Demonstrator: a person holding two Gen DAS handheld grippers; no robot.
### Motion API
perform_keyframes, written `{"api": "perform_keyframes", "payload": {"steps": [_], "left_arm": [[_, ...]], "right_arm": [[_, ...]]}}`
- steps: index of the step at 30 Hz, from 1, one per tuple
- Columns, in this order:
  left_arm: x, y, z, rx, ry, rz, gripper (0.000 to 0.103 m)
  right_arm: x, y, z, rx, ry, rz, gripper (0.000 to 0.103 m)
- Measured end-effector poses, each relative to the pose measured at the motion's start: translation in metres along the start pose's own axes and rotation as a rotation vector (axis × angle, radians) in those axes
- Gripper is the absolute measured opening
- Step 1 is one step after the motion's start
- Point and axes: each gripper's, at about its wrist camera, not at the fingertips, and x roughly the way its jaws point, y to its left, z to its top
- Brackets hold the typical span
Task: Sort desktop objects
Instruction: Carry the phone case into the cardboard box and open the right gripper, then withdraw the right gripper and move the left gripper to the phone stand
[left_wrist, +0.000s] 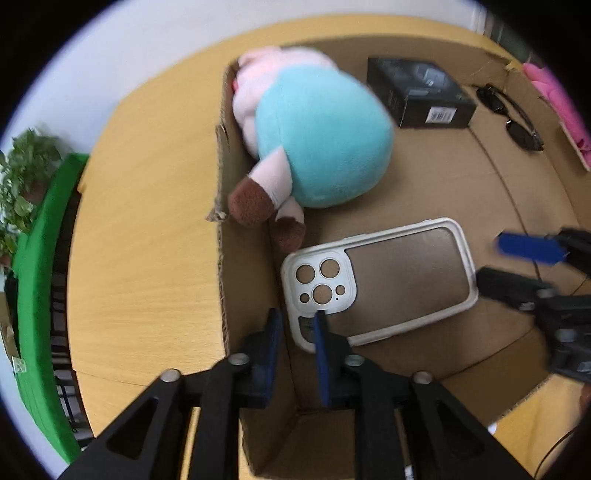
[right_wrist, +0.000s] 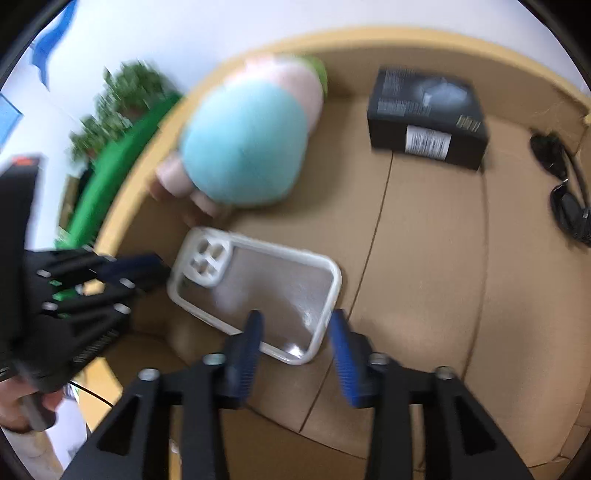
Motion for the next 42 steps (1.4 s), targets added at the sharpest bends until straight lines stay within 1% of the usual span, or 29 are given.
{"api": "perform_keyframes", "payload": {"steps": [1,2,3,4,5,6,7,8,9,10,12,13,16,19,21,24,28,31,37,42], "left_arm": [[-0.009,-0.001,-0.005,0.002,-0.036,0.005,0.027],[-0.022,-0.001,-0.011,-0.005,-0.086,0.006,0.036],[-0.035,-0.001,-0.017,-0.019,-0.13,-0.002,0.04],[-0.049,0.0,-0.025,-0.041,-0.185,-0.013,0.048],[-0.067,0.0,-0.034,-0.071,-0.259,-0.023,0.055],[-0.086,-0.002,-0.045,-0.099,-0.341,-0.035,0.058],[-0.098,-0.005,-0.051,-0.114,-0.392,-0.049,0.067],[-0.112,-0.009,-0.06,-0.132,-0.463,-0.078,0.073],[-0.124,-0.015,-0.069,-0.149,-0.522,-0.11,0.075],[-0.131,-0.023,-0.069,-0.157,-0.556,-0.131,0.075],[-0.145,-0.038,-0.083,-0.168,-0.636,-0.185,0.075],[-0.147,-0.043,-0.078,-0.168,-0.652,-0.19,0.075],[-0.157,-0.055,-0.092,-0.2,-0.712,-0.189,0.075],[-0.162,-0.061,-0.105,-0.24,-0.74,-0.233,0.076],[-0.162,-0.062,-0.109,-0.251,-0.73,-0.259,0.076],[-0.163,-0.066,-0.114,-0.23,-0.714,-0.263,0.076],[-0.164,-0.071,-0.12,-0.219,-0.708,-0.269,0.076],[-0.162,-0.074,-0.121,-0.223,-0.693,-0.267,0.076],[-0.161,-0.077,-0.119,-0.21,-0.703,-0.267,0.076],[-0.149,-0.073,-0.118,-0.202,-0.675,-0.273,0.076]], "right_arm": [[-0.014,-0.001,-0.005,-0.001,-0.05,0.001,0.058],[-0.03,-0.001,-0.011,-0.005,-0.102,-0.006,0.062],[-0.045,-0.001,-0.018,-0.01,-0.148,-0.02,0.069],[-0.061,0.0,-0.027,-0.019,-0.196,-0.04,0.075],[-0.076,0.001,-0.038,-0.029,-0.237,-0.065,0.076],[-0.091,0.002,-0.049,-0.043,-0.276,-0.093,0.079],[-0.103,0.006,-0.059,-0.065,-0.309,-0.121,0.083],[-0.114,0.013,-0.071,-0.092,-0.346,-0.158,0.086],[-0.123,0.013,-0.076,-0.108,-0.373,-0.196,0.092],[-0.133,0.014,-0.088,-0.118,-0.404,-0.241,0.096],[-0.146,0.017,-0.1,-0.123,-0.445,-0.295,0.098],[-0.153,0.014,-0.106,-0.115,-0.458,-0.315,0.098],[-0.168,0.01,-0.119,-0.084,-0.492,-0.342,0.098],[-0.183,0.013,-0.132,-0.095,-0.51,-0.362,0.098],[-0.191,0.016,-0.138,-0.107,-0.524,-0.372,0.098],[-0.195,0.021,-0.142,-0.118,-0.532,-0.367,0.099],[-0.189,0.024,-0.143,-0.124,-0.535,-0.37,0.099],[-0.188,0.023,-0.144,-0.119,-0.536,-0.363,0.099],[-0.185,0.022,-0.143,-0.122,-0.531,-0.38,0.099],[-0.179,0.023,-0.141,-0.135,-0.522,-0.382,0.099]]}}
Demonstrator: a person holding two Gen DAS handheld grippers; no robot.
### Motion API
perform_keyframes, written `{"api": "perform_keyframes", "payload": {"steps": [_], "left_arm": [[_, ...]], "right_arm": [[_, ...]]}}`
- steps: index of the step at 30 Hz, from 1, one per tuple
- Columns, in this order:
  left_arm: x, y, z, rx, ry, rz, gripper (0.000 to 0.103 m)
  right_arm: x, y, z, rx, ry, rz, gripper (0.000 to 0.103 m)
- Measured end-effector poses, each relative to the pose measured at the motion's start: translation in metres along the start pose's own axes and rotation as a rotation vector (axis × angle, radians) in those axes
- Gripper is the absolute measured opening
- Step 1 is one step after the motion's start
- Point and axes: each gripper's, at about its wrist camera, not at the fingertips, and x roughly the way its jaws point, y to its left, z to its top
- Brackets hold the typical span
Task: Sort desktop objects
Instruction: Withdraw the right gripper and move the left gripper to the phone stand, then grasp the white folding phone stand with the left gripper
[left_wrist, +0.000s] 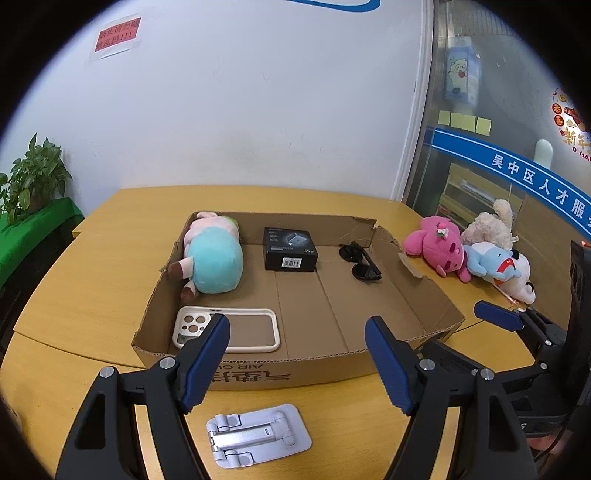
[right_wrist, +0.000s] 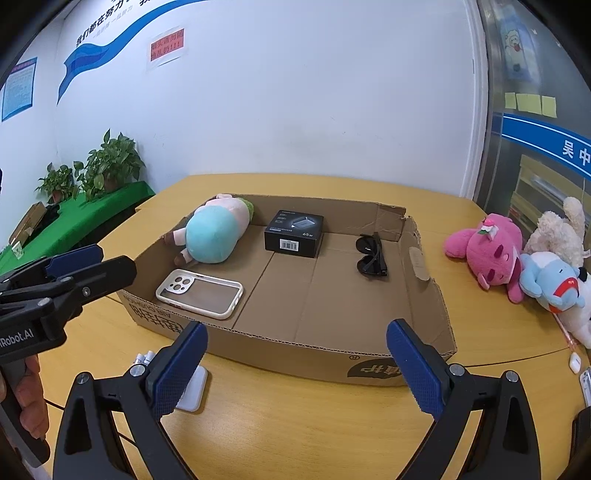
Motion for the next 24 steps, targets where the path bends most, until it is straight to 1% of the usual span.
{"api": "perform_keyframes", "payload": {"steps": [4,8,10,13,16,17,19,21,22,23,24], "left_arm": [[0.005,0.013,-0.012,-0.013,0.037,0.0,0.076],[0.014,0.036,-0.034,-0.045,0.118,-0.016,0.076],[0.018,0.047,-0.047,-0.058,0.16,-0.014,0.076],[0.027,0.061,-0.064,-0.067,0.219,-0.001,0.076],[0.038,0.076,-0.079,-0.087,0.259,-0.022,0.076],[0.042,0.078,-0.084,-0.093,0.276,-0.02,0.076],[0.051,0.084,-0.093,-0.107,0.318,-0.01,0.074],[0.058,0.088,-0.101,-0.122,0.352,-0.026,0.074],[0.061,0.089,-0.105,-0.12,0.366,-0.035,0.071],[0.063,0.089,-0.107,-0.117,0.378,-0.037,0.063],[0.066,0.089,-0.111,-0.116,0.398,-0.037,0.058]], "right_arm": [[0.009,0.003,-0.004,-0.015,0.019,0.023,0.099],[0.025,0.012,-0.017,-0.044,0.07,0.12,0.099],[0.035,0.025,-0.027,-0.085,0.101,0.162,0.099],[0.057,0.045,-0.044,-0.123,0.162,0.247,0.099],[0.078,0.058,-0.057,-0.129,0.218,0.287,0.097],[0.085,0.061,-0.061,-0.128,0.238,0.295,0.096],[0.1,0.067,-0.068,-0.111,0.284,0.324,0.09],[0.108,0.071,-0.074,-0.104,0.311,0.339,0.086],[0.111,0.074,-0.076,-0.106,0.319,0.342,0.084],[0.114,0.075,-0.078,-0.107,0.32,0.342,0.083],[0.116,0.076,-0.079,-0.105,0.32,0.343,0.08]]}}
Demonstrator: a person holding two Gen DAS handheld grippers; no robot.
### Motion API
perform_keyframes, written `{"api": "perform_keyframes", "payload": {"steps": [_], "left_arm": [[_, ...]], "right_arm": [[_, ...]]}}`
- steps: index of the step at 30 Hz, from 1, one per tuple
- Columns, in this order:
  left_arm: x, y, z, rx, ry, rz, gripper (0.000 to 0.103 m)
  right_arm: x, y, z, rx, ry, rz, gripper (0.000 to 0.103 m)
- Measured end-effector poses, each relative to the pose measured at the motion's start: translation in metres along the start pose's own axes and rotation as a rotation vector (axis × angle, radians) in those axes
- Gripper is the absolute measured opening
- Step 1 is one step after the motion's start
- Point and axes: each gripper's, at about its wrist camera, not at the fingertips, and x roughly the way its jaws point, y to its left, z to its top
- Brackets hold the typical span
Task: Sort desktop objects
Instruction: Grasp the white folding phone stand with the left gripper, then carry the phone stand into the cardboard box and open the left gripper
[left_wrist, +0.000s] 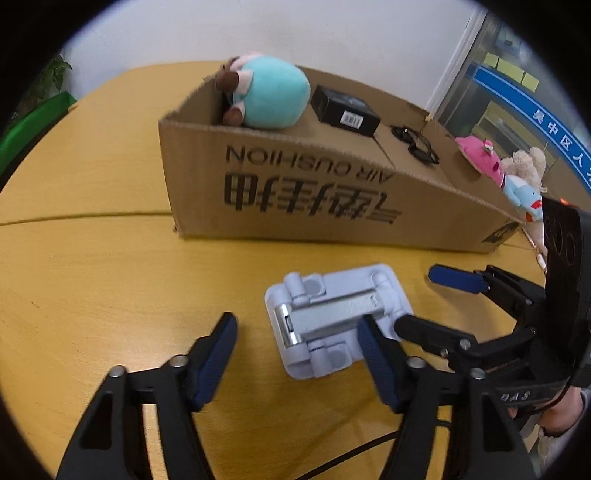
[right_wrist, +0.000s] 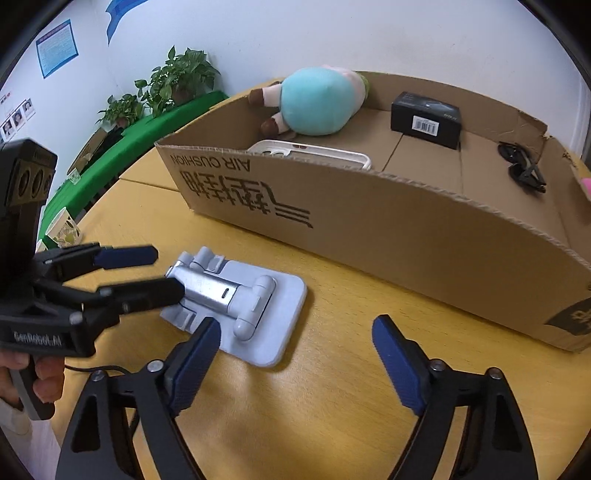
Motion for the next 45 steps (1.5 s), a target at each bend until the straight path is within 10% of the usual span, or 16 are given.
{"api": "perform_keyframes", "payload": {"steps": [9,23,37,45], "left_arm": [[0.008,0.006,-0.001,-0.017,0.023,-0.057,0.032],[-0.045,-0.023,0.009,0.034,-0.108,-0.045,0.03],[-0.123,-0.117,0.139,0.263,-0.43,-0.178,0.029],[-0.101,-0.129,0.204,0.284,-0.436,-0.18,0.029]], "right_arm": [[0.013,-0.002,0.001,0.013,-0.009,0.086,0.038],[-0.038,0.01,-0.002,0.04,-0.137,0.072,0.035],[-0.191,-0.027,0.082,-0.009,-0.556,-0.153,0.034],[-0.195,-0.069,0.141,0.013,-0.582,-0.17,0.034]]}}
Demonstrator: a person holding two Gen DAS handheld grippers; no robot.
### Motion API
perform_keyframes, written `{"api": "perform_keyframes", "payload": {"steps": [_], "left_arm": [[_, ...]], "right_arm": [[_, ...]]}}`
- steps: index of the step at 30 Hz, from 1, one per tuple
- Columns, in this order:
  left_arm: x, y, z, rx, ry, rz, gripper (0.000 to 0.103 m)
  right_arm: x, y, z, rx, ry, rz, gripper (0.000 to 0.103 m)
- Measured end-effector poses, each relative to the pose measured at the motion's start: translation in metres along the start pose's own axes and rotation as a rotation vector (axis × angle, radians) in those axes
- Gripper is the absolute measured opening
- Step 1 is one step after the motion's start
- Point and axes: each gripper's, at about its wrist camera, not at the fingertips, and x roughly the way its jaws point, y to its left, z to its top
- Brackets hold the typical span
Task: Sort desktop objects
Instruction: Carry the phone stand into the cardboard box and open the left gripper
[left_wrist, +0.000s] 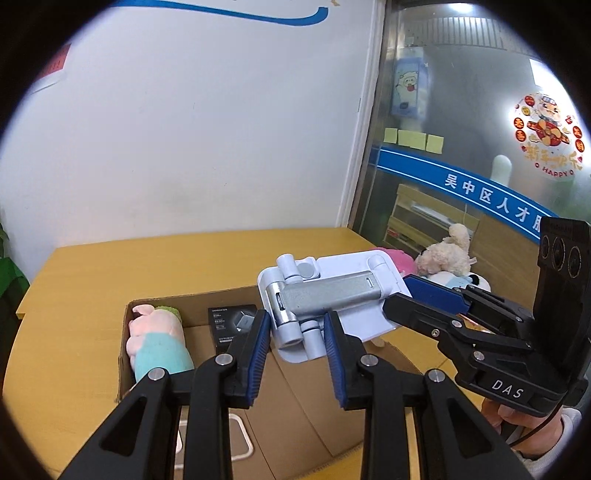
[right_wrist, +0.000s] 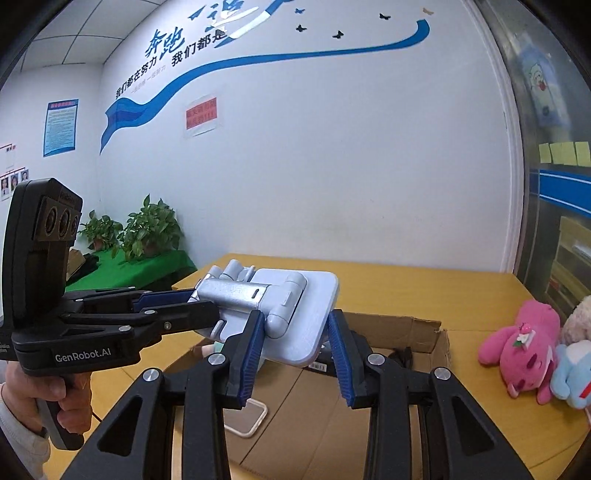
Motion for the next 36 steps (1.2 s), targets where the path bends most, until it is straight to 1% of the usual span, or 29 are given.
{"api": "perform_keyframes", "payload": {"steps": [5,7,10,15,18,19,20,21,24,26,29,32,33,34,36], "left_arm": [[0.037,0.027,0.006,-0.046,0.062,0.003,0.028],[0.052,0.038,0.002,-0.069,0.094,0.008,0.028],[0.081,0.054,-0.007,-0.097,0.166,0.02,0.028],[0.125,0.081,-0.031,-0.173,0.276,0.022,0.027],[0.149,0.091,-0.046,-0.213,0.346,0.024,0.027],[0.156,0.093,-0.051,-0.218,0.372,0.028,0.027],[0.164,0.095,-0.057,-0.227,0.407,0.031,0.027],[0.173,0.097,-0.064,-0.239,0.446,0.033,0.027],[0.191,0.098,-0.077,-0.25,0.535,0.056,0.027],[0.202,0.099,-0.086,-0.266,0.591,0.075,0.026],[0.212,0.103,-0.1,-0.29,0.657,0.096,0.025],[0.207,0.107,-0.101,-0.307,0.657,0.108,0.025],[0.203,0.107,-0.1,-0.307,0.651,0.106,0.025],[0.199,0.107,-0.098,-0.306,0.644,0.107,0.025],[0.173,0.106,-0.088,-0.288,0.578,0.13,0.025]], "right_arm": [[0.053,-0.022,0.006,0.051,0.067,0.03,0.034],[0.078,-0.032,0.001,0.079,0.108,0.045,0.034],[0.114,-0.04,-0.012,0.101,0.166,0.055,0.034],[0.167,-0.054,-0.037,0.127,0.272,0.081,0.034],[0.194,-0.065,-0.059,0.165,0.366,0.097,0.034],[0.206,-0.069,-0.066,0.176,0.411,0.098,0.034],[0.212,-0.071,-0.072,0.184,0.441,0.1,0.034],[0.214,-0.078,-0.083,0.197,0.482,0.101,0.034],[0.239,-0.087,-0.103,0.235,0.624,0.101,0.034],[0.249,-0.085,-0.112,0.251,0.694,0.097,0.034],[0.262,-0.086,-0.123,0.279,0.772,0.097,0.034],[0.273,-0.086,-0.137,0.294,0.833,0.101,0.033],[0.273,-0.086,-0.138,0.296,0.838,0.105,0.034],[0.271,-0.085,-0.137,0.3,0.832,0.109,0.035],[0.261,-0.084,-0.127,0.315,0.797,0.103,0.035]]}}
